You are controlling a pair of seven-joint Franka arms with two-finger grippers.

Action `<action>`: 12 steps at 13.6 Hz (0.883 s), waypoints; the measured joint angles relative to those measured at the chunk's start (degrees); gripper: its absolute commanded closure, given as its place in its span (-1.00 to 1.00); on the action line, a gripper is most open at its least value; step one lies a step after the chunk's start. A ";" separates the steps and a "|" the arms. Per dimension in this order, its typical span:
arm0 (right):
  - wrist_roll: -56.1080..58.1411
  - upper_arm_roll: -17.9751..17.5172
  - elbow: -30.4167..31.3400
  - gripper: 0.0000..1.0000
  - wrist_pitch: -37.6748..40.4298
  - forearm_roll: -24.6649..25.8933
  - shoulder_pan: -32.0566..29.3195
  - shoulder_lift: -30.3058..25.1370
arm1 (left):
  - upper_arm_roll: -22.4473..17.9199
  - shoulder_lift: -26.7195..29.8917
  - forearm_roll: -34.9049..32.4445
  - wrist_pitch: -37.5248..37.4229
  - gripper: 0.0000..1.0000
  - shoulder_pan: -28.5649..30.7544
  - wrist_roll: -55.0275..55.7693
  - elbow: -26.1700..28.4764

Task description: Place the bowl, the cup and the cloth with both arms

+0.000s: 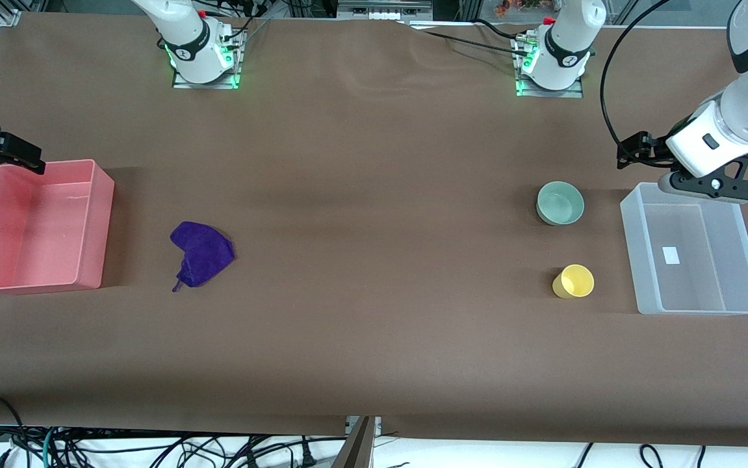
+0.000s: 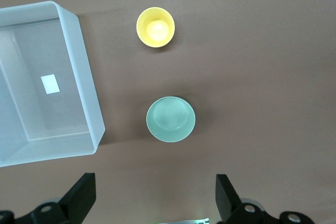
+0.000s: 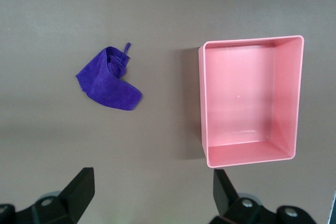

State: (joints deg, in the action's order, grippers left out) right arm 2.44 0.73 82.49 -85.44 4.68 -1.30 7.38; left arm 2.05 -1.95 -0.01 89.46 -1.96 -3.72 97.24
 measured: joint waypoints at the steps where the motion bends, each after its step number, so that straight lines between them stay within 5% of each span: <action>1: 0.00 -0.07 0.00 -1.00 0.00 -0.01 0.06 0.18 | -0.11 -0.08 0.00 -0.03 -1.00 0.25 -0.23 0.01; 7: 0.00 -0.13 3.16 -1.00 -3.22 -2.77 -0.01 5.17 | -0.37 -0.18 0.00 -0.46 -1.00 0.45 -2.42 0.62; 12: -2.37 -2.06 21.36 -1.00 -31.42 -9.16 0.04 6.98 | -0.44 -1.82 0.00 3.20 -1.00 1.19 -14.22 8.86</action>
State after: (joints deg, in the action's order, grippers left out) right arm 0.07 -1.33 103.85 -116.86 -4.49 -1.26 14.37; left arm 1.61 -3.77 -0.01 92.66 -0.77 -17.94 106.10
